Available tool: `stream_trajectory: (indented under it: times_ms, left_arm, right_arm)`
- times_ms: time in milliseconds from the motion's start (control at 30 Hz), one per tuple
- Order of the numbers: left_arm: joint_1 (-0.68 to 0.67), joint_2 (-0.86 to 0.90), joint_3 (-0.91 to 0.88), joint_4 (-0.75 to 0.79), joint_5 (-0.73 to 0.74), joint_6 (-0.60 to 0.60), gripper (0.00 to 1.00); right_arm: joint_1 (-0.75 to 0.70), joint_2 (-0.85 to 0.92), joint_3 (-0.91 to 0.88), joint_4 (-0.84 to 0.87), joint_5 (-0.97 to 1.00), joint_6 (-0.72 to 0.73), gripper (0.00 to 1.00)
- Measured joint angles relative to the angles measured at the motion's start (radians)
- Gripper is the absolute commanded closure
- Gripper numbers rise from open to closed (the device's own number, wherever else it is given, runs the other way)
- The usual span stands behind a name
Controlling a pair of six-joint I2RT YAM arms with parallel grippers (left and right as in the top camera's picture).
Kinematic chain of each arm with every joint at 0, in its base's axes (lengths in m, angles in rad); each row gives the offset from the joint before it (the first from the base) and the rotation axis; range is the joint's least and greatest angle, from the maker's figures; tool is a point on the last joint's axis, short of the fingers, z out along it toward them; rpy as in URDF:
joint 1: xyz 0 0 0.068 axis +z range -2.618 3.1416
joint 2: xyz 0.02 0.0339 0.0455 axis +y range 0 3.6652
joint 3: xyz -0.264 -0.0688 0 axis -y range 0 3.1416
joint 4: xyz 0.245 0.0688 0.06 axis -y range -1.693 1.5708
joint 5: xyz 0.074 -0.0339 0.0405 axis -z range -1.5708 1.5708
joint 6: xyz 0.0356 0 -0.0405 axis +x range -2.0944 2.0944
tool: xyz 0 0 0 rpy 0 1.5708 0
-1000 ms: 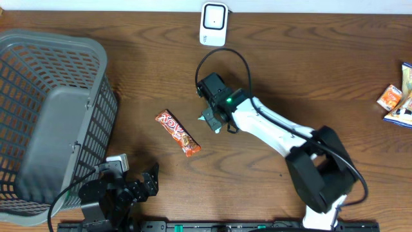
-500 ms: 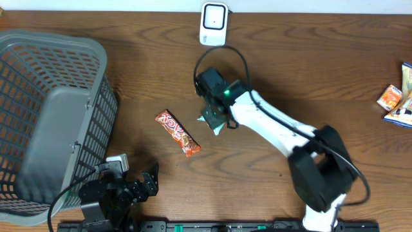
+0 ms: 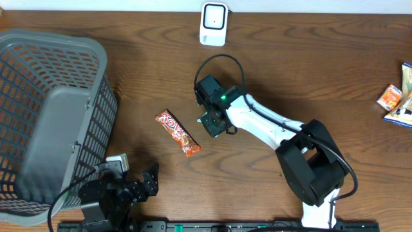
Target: Scan the item barcode
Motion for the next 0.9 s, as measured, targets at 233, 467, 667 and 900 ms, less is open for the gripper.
stream_trajectory:
  times_ms: [233,467,667,900]
  left_arm:
    - [0.0,0.0,0.0,0.0,0.0,0.0,0.02]
    - [0.0,0.0,0.0,0.0,0.0,0.0,0.02]
    - [0.0,0.0,0.0,0.0,0.0,0.0,0.02]
    - [0.0,0.0,0.0,0.0,0.0,0.0,0.02]
  right_arm:
    - [-0.001,-0.019,0.042,-0.042,-0.007,0.01,0.67]
    - [-0.003,-0.114,0.105,0.128,-0.009,0.126,0.83]
    - [-0.001,-0.079,0.102,0.317,-0.01,0.121,0.99]
    - [-0.001,0.057,0.09,0.249,-0.012,0.119,0.99]
